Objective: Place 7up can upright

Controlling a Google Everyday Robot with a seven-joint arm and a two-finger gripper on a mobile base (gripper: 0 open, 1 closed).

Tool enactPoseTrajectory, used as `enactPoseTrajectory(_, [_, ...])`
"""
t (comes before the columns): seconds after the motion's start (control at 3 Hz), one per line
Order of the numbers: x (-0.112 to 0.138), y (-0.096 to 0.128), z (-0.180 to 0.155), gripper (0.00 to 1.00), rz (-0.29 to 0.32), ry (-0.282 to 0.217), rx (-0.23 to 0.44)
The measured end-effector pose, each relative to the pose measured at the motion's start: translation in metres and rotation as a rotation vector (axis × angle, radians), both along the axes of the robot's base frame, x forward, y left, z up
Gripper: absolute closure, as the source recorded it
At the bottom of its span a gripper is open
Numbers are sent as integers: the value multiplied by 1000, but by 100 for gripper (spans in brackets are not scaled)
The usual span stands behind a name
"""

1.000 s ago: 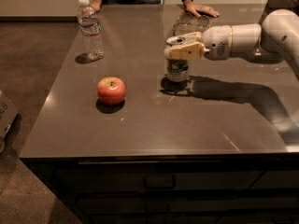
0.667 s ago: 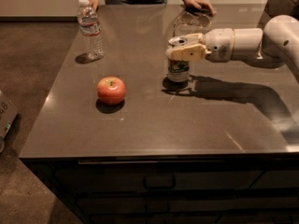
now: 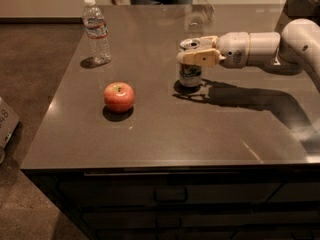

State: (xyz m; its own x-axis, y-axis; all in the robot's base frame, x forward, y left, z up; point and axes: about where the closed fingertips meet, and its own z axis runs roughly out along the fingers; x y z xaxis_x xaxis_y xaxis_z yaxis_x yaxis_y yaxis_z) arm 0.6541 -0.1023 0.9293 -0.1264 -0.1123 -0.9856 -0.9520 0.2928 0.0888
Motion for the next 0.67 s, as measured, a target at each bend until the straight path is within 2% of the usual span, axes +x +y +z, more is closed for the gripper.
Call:
enactPoseTrajectory(0.33, [0,3,0,0,4,0,1])
enactPoseTrajectory(0.67, [0,3,0,0,5,0,1])
